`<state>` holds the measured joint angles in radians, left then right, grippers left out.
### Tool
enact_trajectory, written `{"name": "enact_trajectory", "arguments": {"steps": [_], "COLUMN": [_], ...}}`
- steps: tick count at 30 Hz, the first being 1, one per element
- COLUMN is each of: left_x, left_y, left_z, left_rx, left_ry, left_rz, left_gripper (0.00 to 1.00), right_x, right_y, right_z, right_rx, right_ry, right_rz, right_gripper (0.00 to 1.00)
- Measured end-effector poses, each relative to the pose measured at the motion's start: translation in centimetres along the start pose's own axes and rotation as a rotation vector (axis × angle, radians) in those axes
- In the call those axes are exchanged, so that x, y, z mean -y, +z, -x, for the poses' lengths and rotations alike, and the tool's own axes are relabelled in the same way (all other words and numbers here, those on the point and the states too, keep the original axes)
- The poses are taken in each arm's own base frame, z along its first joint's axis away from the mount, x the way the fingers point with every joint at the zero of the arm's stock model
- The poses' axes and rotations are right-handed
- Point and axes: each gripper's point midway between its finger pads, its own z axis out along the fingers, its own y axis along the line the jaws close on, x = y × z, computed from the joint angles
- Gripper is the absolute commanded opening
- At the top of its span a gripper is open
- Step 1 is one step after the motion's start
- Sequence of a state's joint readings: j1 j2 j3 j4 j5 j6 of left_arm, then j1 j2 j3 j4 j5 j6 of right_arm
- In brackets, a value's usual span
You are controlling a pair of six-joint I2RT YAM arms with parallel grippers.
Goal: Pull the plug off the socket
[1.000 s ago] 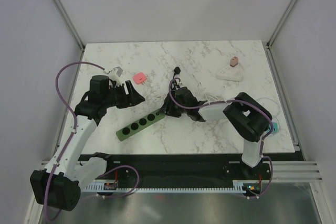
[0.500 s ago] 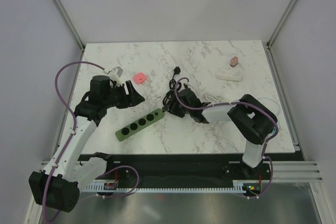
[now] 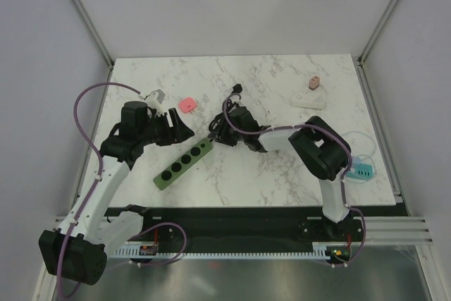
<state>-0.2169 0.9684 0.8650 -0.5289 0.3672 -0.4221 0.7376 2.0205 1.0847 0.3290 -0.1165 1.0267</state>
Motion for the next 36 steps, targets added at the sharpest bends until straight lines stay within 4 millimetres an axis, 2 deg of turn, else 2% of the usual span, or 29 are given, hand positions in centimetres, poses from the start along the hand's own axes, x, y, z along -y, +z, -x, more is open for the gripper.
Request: {"name": "enact_trajectory", "arguments": {"steps": [3, 4, 6, 7, 9, 11, 15, 19, 21, 24, 26, 28, 31, 36], "left_x": [0.0, 0.0, 0.1, 0.2, 0.4, 0.8, 1.8, 2.7, 3.3, 4.0, 4.7, 5.3, 6.2, 7.1], "left_y": [0.0, 0.0, 0.0, 0.0, 0.1, 0.3, 1.3, 2.4, 2.9, 3.6, 4.1, 4.5, 5.0, 5.1], "left_z": [0.0, 0.0, 0.1, 0.1, 0.1, 0.1, -0.4, -1.3, -1.7, -2.3, -2.8, -3.0, -3.2, -3.5], "left_rx": [0.001, 0.002, 0.004, 0.004, 0.006, 0.004, -0.016, -0.055, -0.069, -0.095, -0.115, -0.129, -0.142, -0.160], "left_ry": [0.000, 0.000, 0.001, 0.002, 0.003, 0.004, 0.010, 0.016, 0.021, 0.028, 0.034, 0.039, 0.046, 0.057], "left_rz": [-0.001, -0.002, -0.005, -0.009, -0.020, -0.038, -0.073, -0.098, -0.114, -0.132, -0.147, -0.163, -0.184, -0.214], "left_gripper": [0.73, 0.73, 0.75, 0.76, 0.79, 0.80, 0.80, 0.80, 0.80, 0.79, 0.79, 0.79, 0.79, 0.79], "right_x": [-0.8, -1.0, -1.1, -1.1, -0.9, 0.1, 2.6, 5.8, 8.3, 12.8, 16.1, 18.8, 21.5, 21.5], "right_y": [0.6, 0.6, 0.6, 0.4, -0.5, -1.9, -6.5, -12.9, -16.3, -20.2, -21.8, -22.7, -23.2, -22.3], "right_z": [0.4, 0.5, 0.8, 0.8, 1.6, 2.9, 6.6, 11.3, 13.4, 15.1, 14.9, 13.8, 12.0, 11.9], "right_rx": [-0.004, -0.006, -0.009, -0.011, -0.004, 0.021, 0.086, 0.208, 0.266, 0.308, 0.300, 0.264, 0.207, 0.175], "right_ry": [-0.006, -0.012, -0.028, -0.037, -0.067, -0.106, -0.175, -0.207, -0.190, -0.141, -0.105, -0.075, -0.021, -0.018], "right_rz": [0.016, 0.013, 0.008, 0.002, -0.018, -0.082, -0.217, -0.364, -0.440, -0.561, -0.643, -0.701, -0.717, -0.627], "right_gripper": [0.59, 0.67, 0.74, 0.84, 0.95, 0.98, 0.98, 0.98, 0.98, 0.98, 0.98, 0.98, 0.98, 0.98]}}
